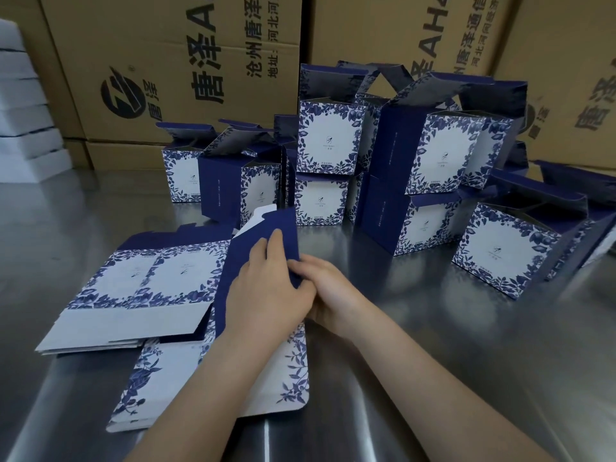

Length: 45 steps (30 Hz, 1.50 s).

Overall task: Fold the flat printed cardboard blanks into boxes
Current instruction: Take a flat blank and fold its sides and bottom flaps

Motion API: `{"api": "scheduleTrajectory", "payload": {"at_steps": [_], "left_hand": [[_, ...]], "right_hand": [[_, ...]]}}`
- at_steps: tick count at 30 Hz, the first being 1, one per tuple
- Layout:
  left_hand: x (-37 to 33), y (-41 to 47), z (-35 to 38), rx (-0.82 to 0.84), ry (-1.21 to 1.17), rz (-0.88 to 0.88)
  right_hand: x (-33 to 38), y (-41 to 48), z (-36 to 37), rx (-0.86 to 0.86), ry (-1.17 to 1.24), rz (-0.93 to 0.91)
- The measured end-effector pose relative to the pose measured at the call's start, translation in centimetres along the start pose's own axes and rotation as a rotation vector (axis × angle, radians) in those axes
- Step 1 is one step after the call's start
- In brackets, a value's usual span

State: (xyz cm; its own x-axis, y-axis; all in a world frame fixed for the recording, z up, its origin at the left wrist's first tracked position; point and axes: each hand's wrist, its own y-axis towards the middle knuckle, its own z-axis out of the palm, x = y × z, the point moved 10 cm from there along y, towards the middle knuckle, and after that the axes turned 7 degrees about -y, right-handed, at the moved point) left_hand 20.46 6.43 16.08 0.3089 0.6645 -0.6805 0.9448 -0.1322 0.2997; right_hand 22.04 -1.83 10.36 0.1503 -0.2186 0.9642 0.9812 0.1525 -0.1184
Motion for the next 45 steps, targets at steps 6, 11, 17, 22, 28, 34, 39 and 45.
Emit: {"api": "scheduleTrajectory", "payload": {"at_steps": [6, 11, 17, 22, 28, 34, 39, 45], "left_hand": [[-1.0, 0.4, -1.9, -0.131, -0.330, 0.082], [1.2, 1.1, -4.9, -0.329, -0.226, -0.033], [4.6, 1.6, -5.2, -0.327, -0.330, -0.248], [5.8, 2.4, -4.1, -0.245, -0.559, -0.256], [6.1, 2.7, -4.0, -0.270, -0.623, -0.220], [4.5, 1.7, -5.7, -0.444, -0.566, -0.045], [3.7, 1.0, -6.4, -0.535, -0.560, 0.056], [0.4, 0.0, -6.3, -0.508, -0.440, 0.290]], "right_hand": [[1.7, 0.0, -3.2, -0.087, 0.096, -0.077], [3.6, -0.5, -5.7, -0.152, 0.102, -0.140], [5.5, -1.4, -8.0, -0.249, 0.117, -0.208], [6.4, -2.2, -9.8, -0.356, 0.156, -0.267], [6.6, -2.6, -10.2, -0.434, 0.149, -0.273], [7.4, -2.8, -9.5, -0.390, 0.170, -0.331], [7.9, -2.7, -8.7, -0.373, 0.200, -0.396], [8.1, -2.8, -7.3, -0.344, 0.178, -0.436]]}}
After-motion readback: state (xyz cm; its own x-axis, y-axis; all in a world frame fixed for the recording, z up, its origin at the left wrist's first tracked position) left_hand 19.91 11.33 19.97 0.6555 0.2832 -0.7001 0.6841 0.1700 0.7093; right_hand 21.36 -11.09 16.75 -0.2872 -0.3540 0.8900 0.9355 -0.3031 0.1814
